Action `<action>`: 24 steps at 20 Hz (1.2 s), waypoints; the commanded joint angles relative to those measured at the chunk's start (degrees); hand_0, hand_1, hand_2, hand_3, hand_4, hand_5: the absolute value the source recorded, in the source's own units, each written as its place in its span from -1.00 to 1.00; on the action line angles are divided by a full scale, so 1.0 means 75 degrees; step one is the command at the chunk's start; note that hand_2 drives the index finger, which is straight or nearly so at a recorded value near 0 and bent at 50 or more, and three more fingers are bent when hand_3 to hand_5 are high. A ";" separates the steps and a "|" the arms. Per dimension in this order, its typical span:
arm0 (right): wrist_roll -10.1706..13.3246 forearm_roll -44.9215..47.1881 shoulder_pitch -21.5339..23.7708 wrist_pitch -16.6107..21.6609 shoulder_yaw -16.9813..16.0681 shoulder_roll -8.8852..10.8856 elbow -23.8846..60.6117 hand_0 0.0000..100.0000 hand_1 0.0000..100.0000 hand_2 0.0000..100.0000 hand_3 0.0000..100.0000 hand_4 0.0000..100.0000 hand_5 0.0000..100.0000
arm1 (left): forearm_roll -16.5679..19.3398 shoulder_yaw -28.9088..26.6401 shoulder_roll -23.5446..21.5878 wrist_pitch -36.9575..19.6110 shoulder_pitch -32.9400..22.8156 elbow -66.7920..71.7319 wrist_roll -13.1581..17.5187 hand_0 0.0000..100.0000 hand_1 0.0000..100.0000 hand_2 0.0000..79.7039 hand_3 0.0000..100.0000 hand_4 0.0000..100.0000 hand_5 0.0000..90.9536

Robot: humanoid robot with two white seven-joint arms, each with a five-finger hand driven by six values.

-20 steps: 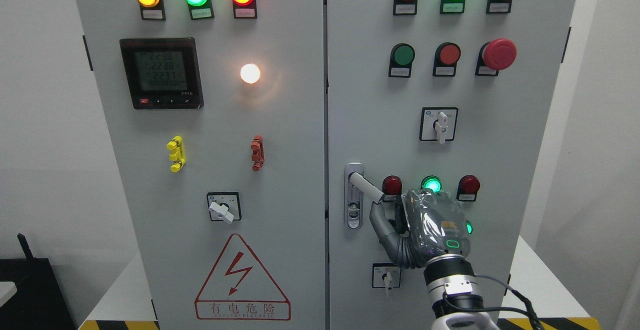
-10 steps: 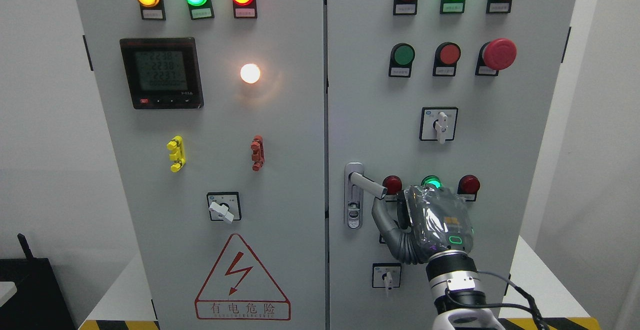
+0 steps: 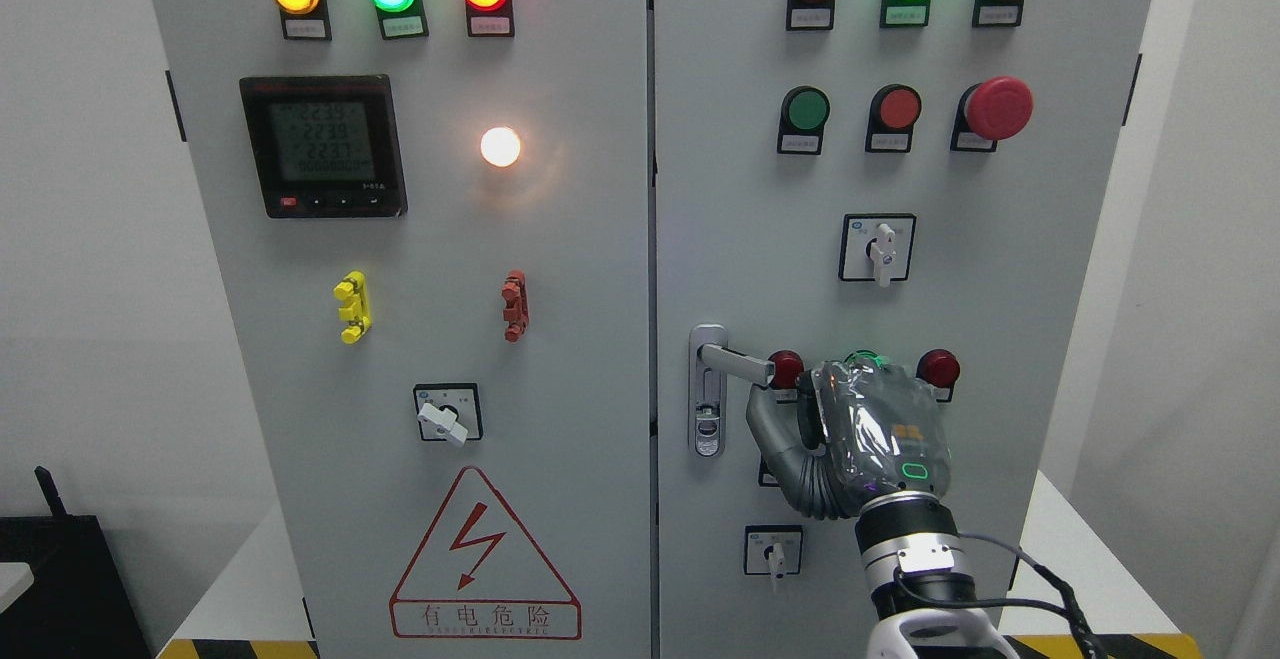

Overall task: Release door handle
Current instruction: 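Open the right hand off the handle and pull it down away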

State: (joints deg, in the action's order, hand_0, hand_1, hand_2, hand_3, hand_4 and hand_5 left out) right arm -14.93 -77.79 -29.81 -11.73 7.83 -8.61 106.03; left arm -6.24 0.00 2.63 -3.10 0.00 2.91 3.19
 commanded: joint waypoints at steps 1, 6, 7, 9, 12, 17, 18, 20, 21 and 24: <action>-0.0001 0.0001 0.0002 0.0005 -0.0001 0.0011 0.0019 0.22 -0.88 0.94 1.00 1.00 1.00 | 0.0000 -0.0129 0.0001 0.0004 0.0199 -0.0001 -0.0004 -0.76 -0.22 -1.00 -1.00 -1.00 -1.00; -0.0013 0.0001 0.0072 0.0017 0.0022 -0.0001 0.0101 0.22 -0.88 0.94 1.00 1.00 1.00 | 0.0000 -0.0129 0.0001 0.0004 0.0199 -0.0001 -0.0004 -0.76 -0.22 -1.00 -1.00 -1.00 -1.00; -0.0013 0.0001 0.0095 0.0017 0.0023 -0.0001 0.0136 0.22 -0.88 0.94 1.00 1.00 1.00 | 0.0000 -0.0129 0.0001 0.0004 0.0199 -0.0001 -0.0004 -0.76 -0.22 -1.00 -1.00 -1.00 -1.00; -0.0001 0.0001 0.0154 0.0040 0.0046 -0.0001 0.0171 0.22 -0.88 0.94 1.00 1.00 1.00 | 0.0000 -0.0129 0.0001 0.0004 0.0199 -0.0001 -0.0004 -0.76 -0.22 -1.00 -1.00 -1.00 -1.00; -0.0013 0.0001 0.0259 0.0052 0.0081 -0.0001 0.0346 0.22 -0.88 0.94 1.00 1.00 1.00 | 0.0000 -0.0129 0.0001 0.0004 0.0199 -0.0001 -0.0004 -0.76 -0.22 -1.00 -1.00 -1.00 -1.00; 0.0011 0.0001 0.0645 0.0215 0.0116 0.0034 0.0627 0.22 -0.88 0.94 1.00 1.00 1.00 | 0.0000 -0.0129 0.0001 0.0004 0.0199 -0.0001 -0.0004 -0.76 -0.22 -1.00 -1.00 -1.00 -1.00; 0.0046 0.0001 0.0774 0.0297 0.0116 0.0057 0.0756 0.22 -0.87 0.94 1.00 1.00 1.00 | 0.0000 -0.0129 0.0001 0.0004 0.0199 -0.0001 -0.0004 -0.76 -0.22 -1.00 -1.00 -1.00 -1.00; 0.0314 0.0001 0.1148 0.0729 0.0023 0.0081 0.1026 0.23 -0.88 0.93 1.00 1.00 1.00 | 0.0000 -0.0129 0.0001 0.0004 0.0199 -0.0001 -0.0004 -0.76 -0.22 -1.00 -1.00 -1.00 -1.00; 0.0698 0.0001 0.1301 0.0964 -0.0012 0.0081 0.1073 0.25 -0.88 0.89 1.00 1.00 1.00 | 0.0000 -0.0129 0.0001 0.0004 0.0199 -0.0001 -0.0004 -0.76 -0.22 -1.00 -1.00 -1.00 -1.00; 0.2233 0.0001 0.1804 0.1317 -0.0340 0.0093 0.1132 0.23 -0.82 0.51 1.00 0.69 0.85 | 0.0000 -0.0129 0.0001 0.0004 0.0199 -0.0001 -0.0004 -0.76 -0.22 -1.00 -1.00 -1.00 -1.00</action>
State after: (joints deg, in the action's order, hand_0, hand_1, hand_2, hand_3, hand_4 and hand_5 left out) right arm -5.75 -77.79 -21.95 -4.17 7.79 -8.32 110.56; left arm -6.24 0.00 2.63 -3.11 0.00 2.90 3.19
